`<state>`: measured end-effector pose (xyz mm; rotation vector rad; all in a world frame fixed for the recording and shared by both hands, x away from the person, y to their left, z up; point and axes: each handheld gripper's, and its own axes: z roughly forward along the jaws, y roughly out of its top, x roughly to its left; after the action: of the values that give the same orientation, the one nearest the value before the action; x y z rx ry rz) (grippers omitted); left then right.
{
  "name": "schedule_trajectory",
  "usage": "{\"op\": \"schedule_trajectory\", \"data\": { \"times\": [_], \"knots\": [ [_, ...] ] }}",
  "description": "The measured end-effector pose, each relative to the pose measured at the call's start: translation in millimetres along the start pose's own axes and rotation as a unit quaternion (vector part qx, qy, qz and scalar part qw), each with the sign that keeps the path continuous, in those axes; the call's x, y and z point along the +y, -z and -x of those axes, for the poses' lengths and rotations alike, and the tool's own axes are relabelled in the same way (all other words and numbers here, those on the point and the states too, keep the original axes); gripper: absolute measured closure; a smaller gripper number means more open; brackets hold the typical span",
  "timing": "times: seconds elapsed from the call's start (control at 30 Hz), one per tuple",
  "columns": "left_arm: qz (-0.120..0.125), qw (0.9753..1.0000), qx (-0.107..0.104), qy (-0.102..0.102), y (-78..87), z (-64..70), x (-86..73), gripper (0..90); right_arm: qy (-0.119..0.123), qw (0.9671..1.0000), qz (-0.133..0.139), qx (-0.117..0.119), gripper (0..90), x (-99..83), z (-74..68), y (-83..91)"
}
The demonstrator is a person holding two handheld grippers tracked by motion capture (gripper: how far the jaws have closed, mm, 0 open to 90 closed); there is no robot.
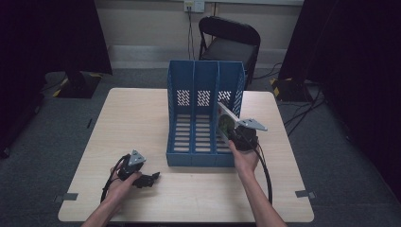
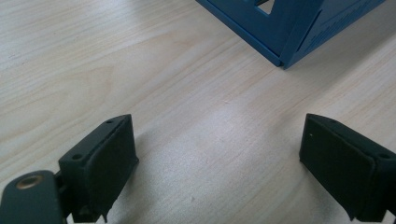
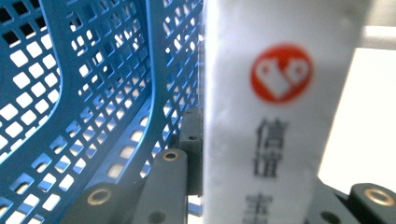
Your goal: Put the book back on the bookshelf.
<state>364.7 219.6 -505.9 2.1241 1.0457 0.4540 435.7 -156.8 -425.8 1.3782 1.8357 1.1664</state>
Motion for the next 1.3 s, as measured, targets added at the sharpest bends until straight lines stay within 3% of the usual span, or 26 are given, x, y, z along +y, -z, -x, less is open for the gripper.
{"op": "schedule_trajectory", "data": {
  "times": [0.43,0.83,1.13,1.3],
  "knots": [
    [0.0,1.0,-0.001,0.0,-0.2,0.2,0.2,10.0,0.008,0.9998,-0.017,-0.005,75.7,-6.6,0.3,-0.7],
    [0.0,1.0,-0.001,-0.001,-0.3,0.3,0.3,9.8,0.004,0.9999,-0.011,0.0,72.9,-14.5,-2.4,1.1],
    [-0.001,1.0,-0.001,0.0,-0.3,0.3,0.3,9.8,0.005,0.9992,0.041,-0.001,70.7,-21.3,-5.0,6.6],
    [-0.001,1.0,-0.001,-0.001,-0.3,0.2,0.3,9.8,-0.009,0.9988,0.047,0.002,70.3,-26.7,-4.6,8.0]
  ]
}}
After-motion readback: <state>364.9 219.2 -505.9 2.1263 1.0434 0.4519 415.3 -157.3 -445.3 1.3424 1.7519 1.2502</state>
